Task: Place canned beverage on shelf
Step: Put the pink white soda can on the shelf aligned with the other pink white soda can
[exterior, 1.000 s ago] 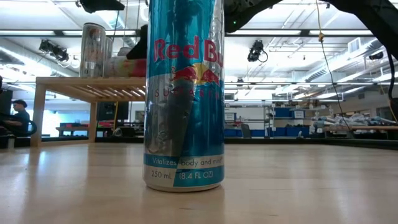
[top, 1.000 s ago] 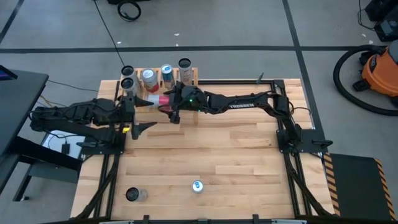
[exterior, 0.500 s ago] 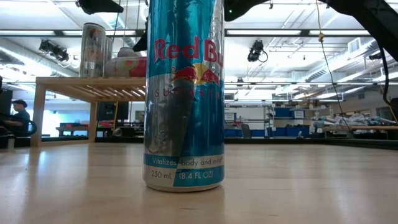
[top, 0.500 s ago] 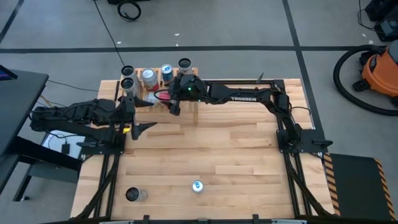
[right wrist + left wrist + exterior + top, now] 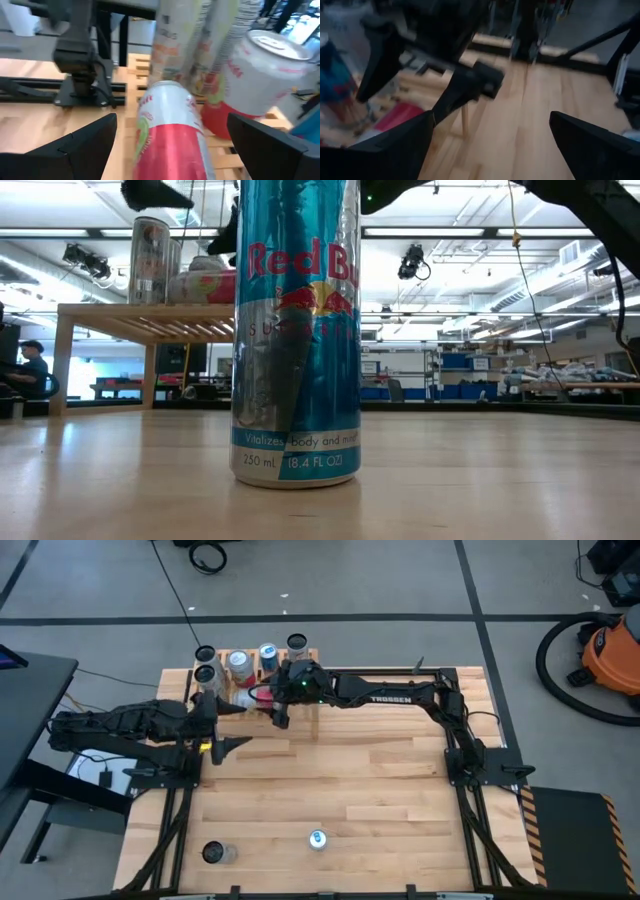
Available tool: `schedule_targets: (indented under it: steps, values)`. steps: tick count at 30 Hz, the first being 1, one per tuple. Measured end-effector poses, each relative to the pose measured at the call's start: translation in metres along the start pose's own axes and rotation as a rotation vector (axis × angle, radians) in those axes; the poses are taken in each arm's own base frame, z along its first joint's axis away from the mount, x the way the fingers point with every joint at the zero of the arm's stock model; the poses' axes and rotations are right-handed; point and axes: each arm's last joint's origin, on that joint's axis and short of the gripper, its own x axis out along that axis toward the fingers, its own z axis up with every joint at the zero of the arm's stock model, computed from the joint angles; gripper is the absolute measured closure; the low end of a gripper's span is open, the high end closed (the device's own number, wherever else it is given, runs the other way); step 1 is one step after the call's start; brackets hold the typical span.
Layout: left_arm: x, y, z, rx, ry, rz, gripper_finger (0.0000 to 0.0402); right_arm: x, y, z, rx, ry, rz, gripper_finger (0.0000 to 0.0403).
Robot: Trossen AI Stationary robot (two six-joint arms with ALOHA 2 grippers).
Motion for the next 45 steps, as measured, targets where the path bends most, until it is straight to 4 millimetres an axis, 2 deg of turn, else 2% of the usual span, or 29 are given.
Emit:
schedule_targets:
  steps: [7, 12, 20, 29, 39, 45]
  values:
    - [0.004, 0.002, -0.011, -0.028, 0.113, 0.070, 0.0005, 0.000, 0.001, 0.000, 0.002, 0.004, 0.012, 0.0015]
    - [0.016, 0.003, -0.014, 0.073, 0.167, 0.110, 0.0005, 0.000, 0.001, 0.000, -0.018, 0.004, 0.012, 0.0015]
    - [0.028, 0.029, -0.023, 0.080, 0.325, 0.261, 0.0005, 0.000, 0.002, -0.003, -0.023, 0.028, 0.031, 0.0015]
    - [0.034, 0.044, -0.027, 0.065, 0.404, 0.277, 0.0005, 0.000, 0.003, -0.004, -0.036, 0.038, 0.021, 0.0015]
    - [0.042, 0.042, -0.024, 0.054, 0.388, 0.228, 0.0005, 0.000, 0.009, -0.004, -0.088, 0.030, 0.098, 0.0015]
    - [0.045, 0.042, -0.024, 0.053, 0.391, 0.224, 0.0005, -0.001, 0.011, -0.011, -0.142, 0.094, 0.160, 0.0015]
